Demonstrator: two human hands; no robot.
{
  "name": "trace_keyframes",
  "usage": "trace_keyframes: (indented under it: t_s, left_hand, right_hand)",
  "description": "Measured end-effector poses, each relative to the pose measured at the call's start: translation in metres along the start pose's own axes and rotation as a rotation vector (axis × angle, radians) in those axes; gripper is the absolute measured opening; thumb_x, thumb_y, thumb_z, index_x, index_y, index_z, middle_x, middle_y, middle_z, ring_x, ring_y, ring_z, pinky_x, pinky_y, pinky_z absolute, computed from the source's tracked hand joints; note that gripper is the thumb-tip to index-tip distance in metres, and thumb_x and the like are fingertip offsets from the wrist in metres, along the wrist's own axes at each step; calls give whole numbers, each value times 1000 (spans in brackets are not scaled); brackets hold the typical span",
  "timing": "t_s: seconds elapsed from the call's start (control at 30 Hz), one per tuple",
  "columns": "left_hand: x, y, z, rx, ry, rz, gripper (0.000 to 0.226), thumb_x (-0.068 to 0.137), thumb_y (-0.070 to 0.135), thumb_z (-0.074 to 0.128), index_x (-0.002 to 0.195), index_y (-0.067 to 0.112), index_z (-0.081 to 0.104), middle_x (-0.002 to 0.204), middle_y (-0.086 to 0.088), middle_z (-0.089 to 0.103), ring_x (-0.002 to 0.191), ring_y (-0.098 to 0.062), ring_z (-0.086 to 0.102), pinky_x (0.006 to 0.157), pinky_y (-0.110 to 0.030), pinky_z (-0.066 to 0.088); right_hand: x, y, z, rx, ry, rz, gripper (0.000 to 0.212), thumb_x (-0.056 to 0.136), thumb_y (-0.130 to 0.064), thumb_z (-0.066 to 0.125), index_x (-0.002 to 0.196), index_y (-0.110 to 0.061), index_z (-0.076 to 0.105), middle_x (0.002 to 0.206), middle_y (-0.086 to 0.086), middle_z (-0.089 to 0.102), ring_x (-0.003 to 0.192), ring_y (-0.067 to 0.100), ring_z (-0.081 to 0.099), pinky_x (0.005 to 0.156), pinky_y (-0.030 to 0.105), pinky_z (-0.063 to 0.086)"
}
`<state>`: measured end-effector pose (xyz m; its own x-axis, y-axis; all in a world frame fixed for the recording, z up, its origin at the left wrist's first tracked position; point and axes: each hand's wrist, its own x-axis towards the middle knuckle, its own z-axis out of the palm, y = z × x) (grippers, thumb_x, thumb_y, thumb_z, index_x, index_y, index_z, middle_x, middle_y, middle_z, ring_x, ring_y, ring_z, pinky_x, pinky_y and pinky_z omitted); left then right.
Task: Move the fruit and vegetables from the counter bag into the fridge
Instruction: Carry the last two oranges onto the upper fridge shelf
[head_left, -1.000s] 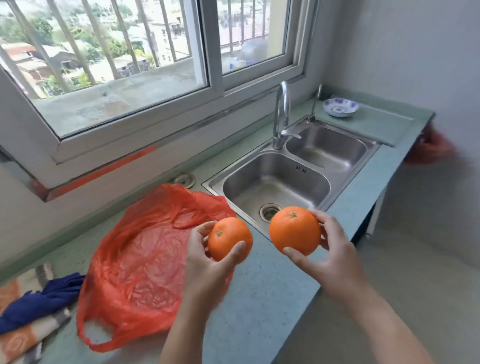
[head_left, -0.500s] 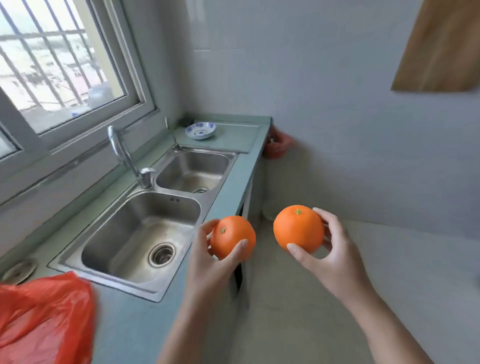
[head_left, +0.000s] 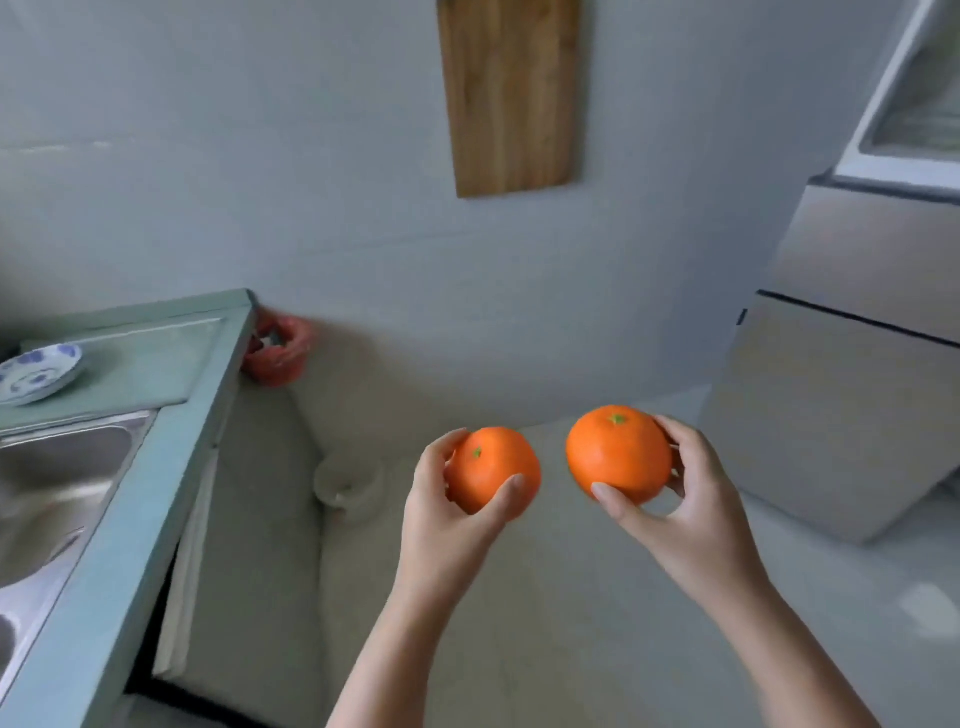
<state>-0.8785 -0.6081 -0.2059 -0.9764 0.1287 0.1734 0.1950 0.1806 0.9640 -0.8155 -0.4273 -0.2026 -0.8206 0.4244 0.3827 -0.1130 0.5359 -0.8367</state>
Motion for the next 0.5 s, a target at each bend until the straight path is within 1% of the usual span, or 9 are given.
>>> trace_keyframes:
  t_s: [0.1, 0.2, 0.3, 0.4, 0.5]
  left_hand:
    - [24, 1, 39, 2, -135, 26, 56, 57, 43, 70, 108, 39, 48, 106, 20, 54, 88, 16, 51, 67, -2, 40]
    - [50, 0, 74, -22, -244, 31, 57, 52, 52, 68, 105, 42, 48, 108, 20, 54, 90, 14, 52, 68, -3, 42]
    - [85, -6, 105, -63, -311, 18, 51, 58, 39, 69, 103, 40, 47, 106, 20, 53, 85, 19, 52, 66, -2, 41]
    - [132, -15, 130, -68, -351, 37, 54, 57, 41, 69, 107, 38, 47, 107, 21, 52, 86, 20, 51, 66, 0, 40]
    - [188, -20, 150, -69, -387, 75, 56, 60, 38, 67, 112, 34, 47, 106, 22, 51, 85, 21, 50, 65, 1, 39]
  right_hand:
    - [14, 24, -20, -22, 91, 67, 68, 52, -58, 65, 113, -43, 41, 113, -22, 50, 101, 6, 55, 80, 18, 41]
    - [28, 48, -33, -51, 173, 129, 71, 52, -58, 65, 116, -38, 42, 114, -16, 51, 101, 11, 56, 82, 24, 44]
    - [53, 67, -36, -80, 224, 168, 72, 52, -59, 66, 117, -37, 42, 116, -16, 50, 103, 12, 55, 82, 29, 47]
    - [90, 82, -32, -88, 253, 190, 70, 52, -58, 67, 115, -40, 41, 116, -26, 46, 103, 6, 54, 81, 25, 46]
    - [137, 97, -25, -85, 303, 224, 69, 54, -49, 73, 115, -41, 41, 115, -27, 45, 103, 3, 53, 80, 21, 44]
